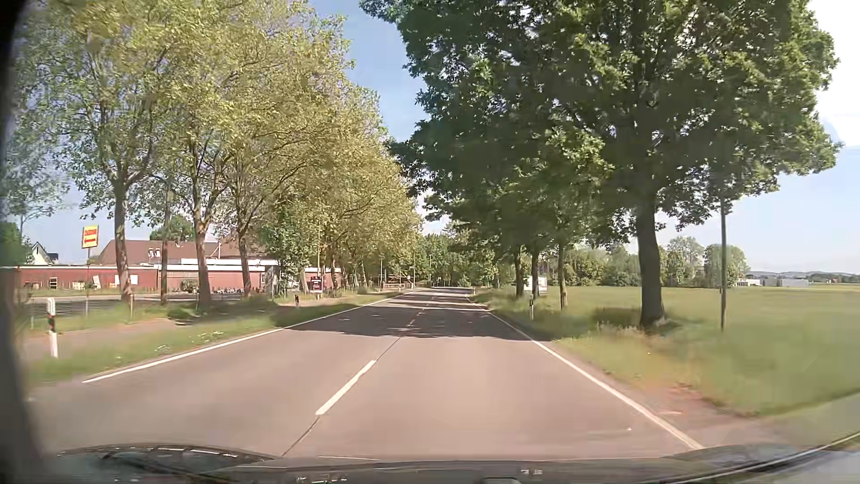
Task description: Follow the waypoints while adhering to traffic rules and regulations
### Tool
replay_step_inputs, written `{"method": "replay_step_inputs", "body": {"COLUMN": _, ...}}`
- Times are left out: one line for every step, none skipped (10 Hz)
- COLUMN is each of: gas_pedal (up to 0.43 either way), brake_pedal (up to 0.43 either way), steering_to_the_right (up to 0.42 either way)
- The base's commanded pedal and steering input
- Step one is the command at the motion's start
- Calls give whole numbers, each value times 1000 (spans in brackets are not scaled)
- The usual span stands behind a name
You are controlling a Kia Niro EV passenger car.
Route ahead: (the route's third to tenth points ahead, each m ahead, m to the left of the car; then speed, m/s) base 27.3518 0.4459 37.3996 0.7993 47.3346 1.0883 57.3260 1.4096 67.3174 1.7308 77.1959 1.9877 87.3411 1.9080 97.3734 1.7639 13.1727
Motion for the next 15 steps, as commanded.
{"method": "replay_step_inputs", "body": {"gas_pedal": 150, "brake_pedal": 0, "steering_to_the_right": -8}}
{"method": "replay_step_inputs", "body": {"gas_pedal": 150, "brake_pedal": 0, "steering_to_the_right": -7}}
{"method": "replay_step_inputs", "body": {"gas_pedal": 150, "brake_pedal": 0, "steering_to_the_right": -7}}
{"method": "replay_step_inputs", "body": {"gas_pedal": 150, "brake_pedal": 0, "steering_to_the_right": -7}}
{"method": "replay_step_inputs", "body": {"gas_pedal": 150, "brake_pedal": 0, "steering_to_the_right": -7}}
{"method": "replay_step_inputs", "body": {"gas_pedal": 150, "brake_pedal": 0, "steering_to_the_right": -7}}
{"method": "replay_step_inputs", "body": {"gas_pedal": 150, "brake_pedal": 0, "steering_to_the_right": -6}}
{"method": "replay_step_inputs", "body": {"gas_pedal": 150, "brake_pedal": 0, "steering_to_the_right": -6}}
{"method": "replay_step_inputs", "body": {"gas_pedal": 150, "brake_pedal": 0, "steering_to_the_right": -6}}
{"method": "replay_step_inputs", "body": {"gas_pedal": 150, "brake_pedal": 0, "steering_to_the_right": -6}}
{"method": "replay_step_inputs", "body": {"gas_pedal": 150, "brake_pedal": 0, "steering_to_the_right": -6}}
{"method": "replay_step_inputs", "body": {"gas_pedal": 150, "brake_pedal": 0, "steering_to_the_right": -6}}
{"method": "replay_step_inputs", "body": {"gas_pedal": 150, "brake_pedal": 0, "steering_to_the_right": -6}}
{"method": "replay_step_inputs", "body": {"gas_pedal": 150, "brake_pedal": 0, "steering_to_the_right": -6}}
{"method": "replay_step_inputs", "body": {"gas_pedal": 150, "brake_pedal": 0, "steering_to_the_right": -6}}
